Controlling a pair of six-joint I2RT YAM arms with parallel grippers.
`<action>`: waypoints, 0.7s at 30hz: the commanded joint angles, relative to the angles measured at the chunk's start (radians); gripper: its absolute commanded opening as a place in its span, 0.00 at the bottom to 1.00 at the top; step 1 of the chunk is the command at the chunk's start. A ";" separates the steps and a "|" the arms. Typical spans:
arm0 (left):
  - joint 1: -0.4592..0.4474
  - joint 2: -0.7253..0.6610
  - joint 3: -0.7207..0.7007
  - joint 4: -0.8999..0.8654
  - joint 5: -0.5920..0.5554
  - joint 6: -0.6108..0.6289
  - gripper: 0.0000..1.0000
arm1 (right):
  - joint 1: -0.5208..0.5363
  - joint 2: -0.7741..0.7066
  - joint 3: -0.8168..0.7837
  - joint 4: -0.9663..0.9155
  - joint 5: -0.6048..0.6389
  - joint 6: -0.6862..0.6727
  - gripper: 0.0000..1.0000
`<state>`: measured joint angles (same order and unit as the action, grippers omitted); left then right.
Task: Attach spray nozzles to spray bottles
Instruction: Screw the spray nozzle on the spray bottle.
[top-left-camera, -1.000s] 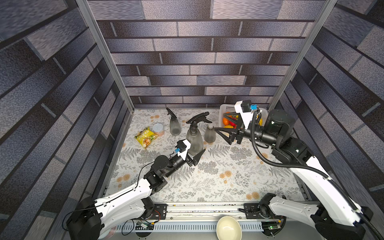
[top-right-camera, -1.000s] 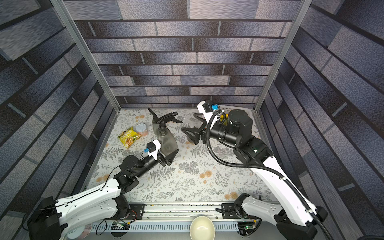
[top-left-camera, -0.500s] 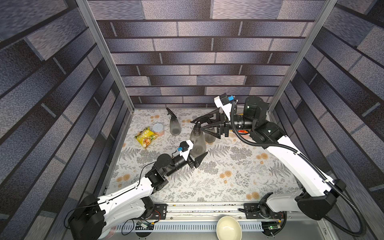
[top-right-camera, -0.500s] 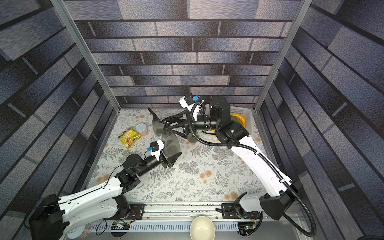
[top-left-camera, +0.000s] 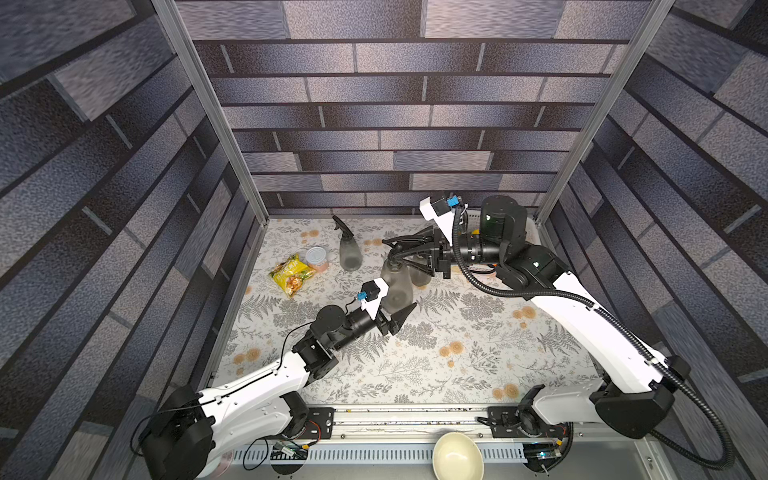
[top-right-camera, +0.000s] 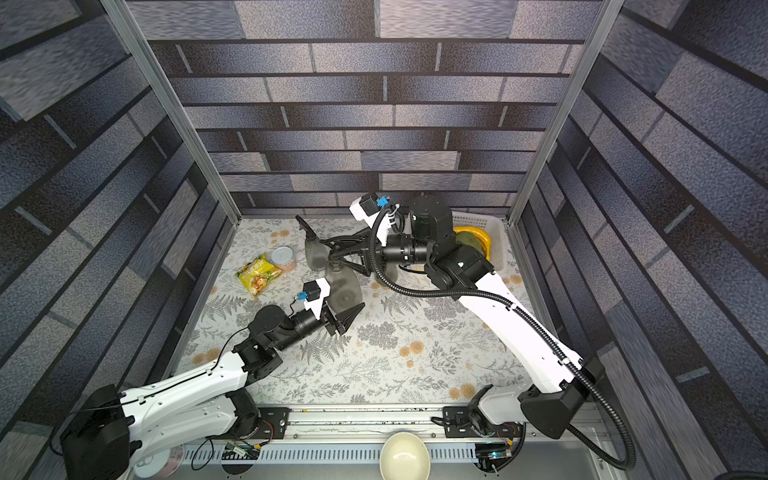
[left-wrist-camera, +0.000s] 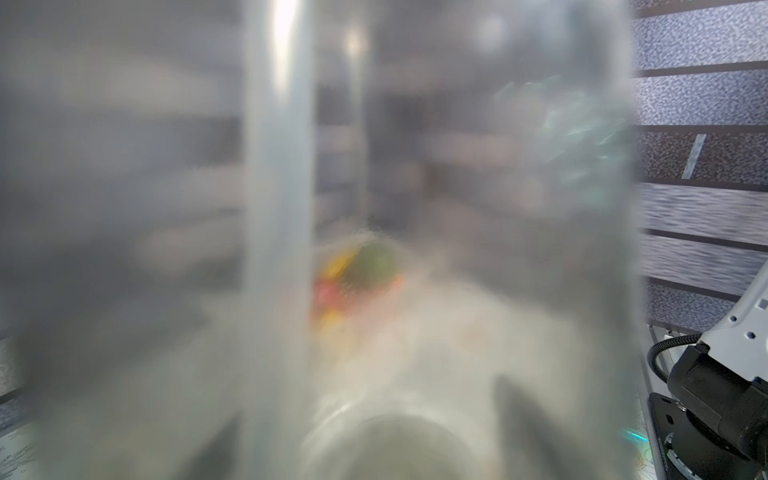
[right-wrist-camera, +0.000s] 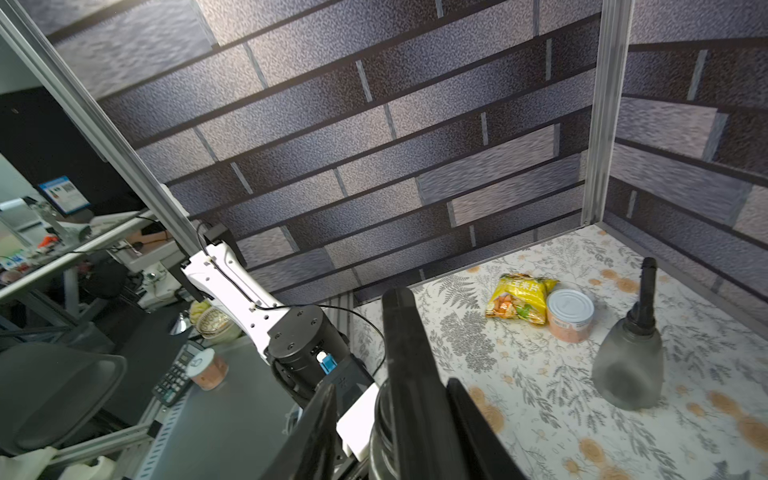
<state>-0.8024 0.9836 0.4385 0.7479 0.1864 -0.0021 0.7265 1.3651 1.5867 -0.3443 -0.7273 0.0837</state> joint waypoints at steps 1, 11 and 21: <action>0.009 0.001 0.037 -0.004 0.008 -0.014 0.81 | 0.023 -0.002 0.015 -0.099 0.057 -0.040 0.39; 0.006 0.004 0.054 -0.073 0.012 0.014 0.81 | 0.068 0.017 0.070 -0.230 0.150 -0.101 0.29; 0.005 0.009 0.059 -0.114 0.025 0.027 0.80 | 0.072 0.007 0.127 -0.346 0.214 -0.162 0.27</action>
<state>-0.8028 0.9852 0.4587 0.6624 0.2100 0.0071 0.7769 1.3670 1.6798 -0.5701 -0.5110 -0.0292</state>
